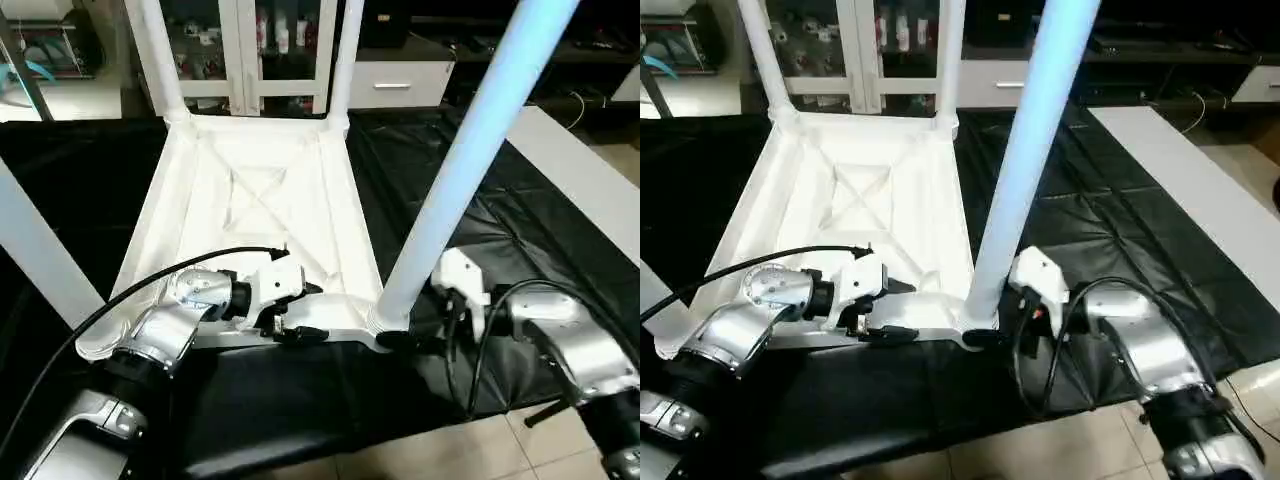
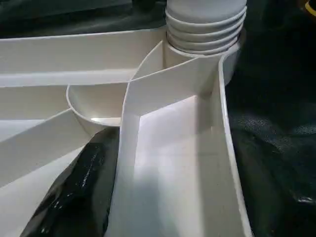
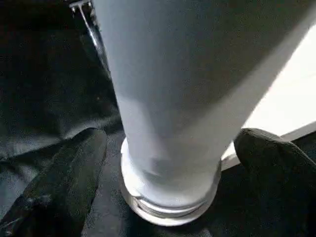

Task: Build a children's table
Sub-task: Rotate leg to tighten

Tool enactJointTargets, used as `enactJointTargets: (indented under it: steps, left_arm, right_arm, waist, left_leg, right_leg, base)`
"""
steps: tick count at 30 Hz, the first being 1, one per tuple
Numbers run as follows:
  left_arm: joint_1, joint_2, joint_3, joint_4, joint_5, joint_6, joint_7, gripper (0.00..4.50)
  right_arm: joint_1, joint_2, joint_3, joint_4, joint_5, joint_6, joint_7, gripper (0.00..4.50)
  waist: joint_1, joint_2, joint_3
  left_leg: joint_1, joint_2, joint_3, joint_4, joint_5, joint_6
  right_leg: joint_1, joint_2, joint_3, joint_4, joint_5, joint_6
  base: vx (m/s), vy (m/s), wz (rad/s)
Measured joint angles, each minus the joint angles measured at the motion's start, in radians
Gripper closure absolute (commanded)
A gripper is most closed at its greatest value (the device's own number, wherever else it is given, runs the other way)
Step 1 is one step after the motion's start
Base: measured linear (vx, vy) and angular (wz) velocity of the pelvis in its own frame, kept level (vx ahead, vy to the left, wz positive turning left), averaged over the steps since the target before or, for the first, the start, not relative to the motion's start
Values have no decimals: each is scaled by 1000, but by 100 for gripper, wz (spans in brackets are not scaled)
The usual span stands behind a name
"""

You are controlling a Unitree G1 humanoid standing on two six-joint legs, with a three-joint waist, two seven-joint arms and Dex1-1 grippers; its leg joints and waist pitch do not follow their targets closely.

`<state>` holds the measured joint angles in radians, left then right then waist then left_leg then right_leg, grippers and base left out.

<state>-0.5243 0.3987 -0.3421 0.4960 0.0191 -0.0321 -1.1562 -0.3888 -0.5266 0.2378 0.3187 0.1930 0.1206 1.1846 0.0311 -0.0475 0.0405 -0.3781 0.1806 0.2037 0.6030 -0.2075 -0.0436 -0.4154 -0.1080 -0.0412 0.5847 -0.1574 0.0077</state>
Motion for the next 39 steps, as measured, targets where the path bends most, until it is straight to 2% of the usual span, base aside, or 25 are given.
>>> enactJointTargets:
  steps: [5, 6, 9, 12, 14, 16, 22, 30, 36, 39]
  left_arm:
    - [0, 2, 0, 0, 2, 2, -2, 137]
    - [0, 2, 0, 0, 2, 3, -2, 137]
    - [0, 4, 0, -3, 3, 5, -3, 137]
    - [0, 5, -1, -3, 5, 7, -5, 137]
    - [0, 6, 0, -3, 5, 8, -6, 137]
    - [0, 7, 0, -3, 5, 9, -6, 137]
    - [0, 8, 0, -4, 5, 12, -8, 137]
    - [0, 12, 0, -4, 5, 14, -8, 137]
    - [-3, 0, 11, 7, 7, 37, 11, 137]
    - [-41, -61, 36, 69, 31, 90, 133, 137]
  right_arm:
    - [-28, 5, 9, 57, -11, -46, 26, 6]
    - [-34, 6, 10, 69, -12, -52, 32, 32]
    - [-46, 10, 10, 98, -13, -69, 50, 43]
    - [-56, 14, 20, 127, -17, -88, 69, 80]
    - [-56, 14, 29, 137, -22, -91, 70, 83]
    - [-56, 15, 31, 144, -28, -94, 72, 121]
    - [-73, 23, 32, 180, -38, -114, 88, 169]
    - [-74, 35, 24, 197, -34, -121, 88, 180]
    - [-55, 89, -23, 207, -7, -65, 47, 181]
    - [-55, 173, -111, 262, 8, -24, -142, 182]
  waist:
    - [0, -1, 0]
    - [0, -1, 0]
    - [0, -3, -1]
    - [0, -4, -1]
    - [0, -5, -1]
    - [0, -5, -1]
    - [0, -6, -1]
    - [-1, -6, -1]
    - [-6, -6, -1]
    - [-25, -7, -1]
  left_leg:
    - [1, 0, 0, 1, 0, 0]
    - [1, 0, 0, 1, 0, 0]
    - [1, 0, 0, 2, 1, 2]
    - [1, 1, 0, 4, 1, 2]
    - [2, 1, 0, 4, 0, 0]
    - [2, 1, 0, 5, 0, 0]
    - [2, 1, 0, 6, 0, 0]
    - [3, 1, 0, 6, 0, 0]
    - [5, 1, 0, 6, 0, -1]
    - [7, 1, 0, 7, 1, -2]
  right_leg:
    - [0, 0, 0, 2, 0, 0]
    - [0, 0, 0, 2, 0, 0]
    - [-1, 0, 0, 5, -1, -1]
    - [-1, 0, 0, 8, -2, -1]
    - [-1, 0, 1, 9, -1, -1]
    - [-1, 0, 1, 10, -1, -1]
    - [-1, 0, 1, 10, -1, -1]
    - [0, 0, 1, 11, -1, -1]
    - [1, 0, 1, 12, -1, -2]
    - [1, 0, 2, 13, 0, -4]
  base:
    - [0, 0, 0]
    - [0, 0, 0]
    - [0, 0, 0]
    - [0, 0, 0]
    - [0, 0, 0]
    - [0, 0, 0]
    - [0, 0, 0]
    - [0, 0, 0]
    - [0, 0, 0]
    - [0, 0, 0]
